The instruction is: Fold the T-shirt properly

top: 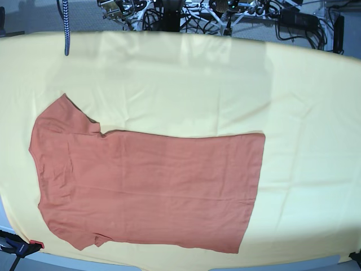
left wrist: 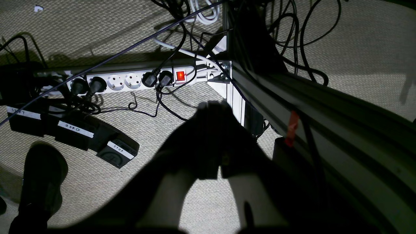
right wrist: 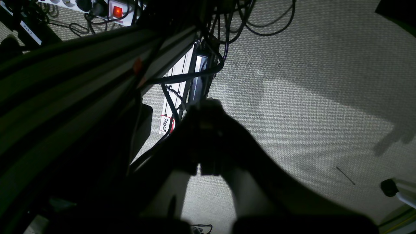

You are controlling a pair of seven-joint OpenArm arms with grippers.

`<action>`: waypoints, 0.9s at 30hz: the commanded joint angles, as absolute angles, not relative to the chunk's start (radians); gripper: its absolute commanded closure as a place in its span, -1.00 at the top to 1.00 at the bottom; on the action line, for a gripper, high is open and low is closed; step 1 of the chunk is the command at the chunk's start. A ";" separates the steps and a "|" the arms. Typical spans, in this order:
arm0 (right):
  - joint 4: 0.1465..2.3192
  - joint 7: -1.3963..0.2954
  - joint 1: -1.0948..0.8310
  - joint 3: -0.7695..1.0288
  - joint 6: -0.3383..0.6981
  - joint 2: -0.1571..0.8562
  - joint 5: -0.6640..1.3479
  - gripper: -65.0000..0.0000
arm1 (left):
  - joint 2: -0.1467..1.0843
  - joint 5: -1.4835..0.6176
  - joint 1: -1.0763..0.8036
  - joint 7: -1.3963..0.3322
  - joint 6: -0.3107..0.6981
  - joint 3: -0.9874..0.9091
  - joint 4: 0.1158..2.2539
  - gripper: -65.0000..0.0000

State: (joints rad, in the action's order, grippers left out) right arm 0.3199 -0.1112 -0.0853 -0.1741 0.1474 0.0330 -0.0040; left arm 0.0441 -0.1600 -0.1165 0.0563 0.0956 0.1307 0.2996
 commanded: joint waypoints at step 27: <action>0.353 -0.098 -0.083 -0.172 0.123 0.034 -0.005 -1.00 | 0.039 -0.165 -0.119 0.069 0.104 0.131 0.308 -1.00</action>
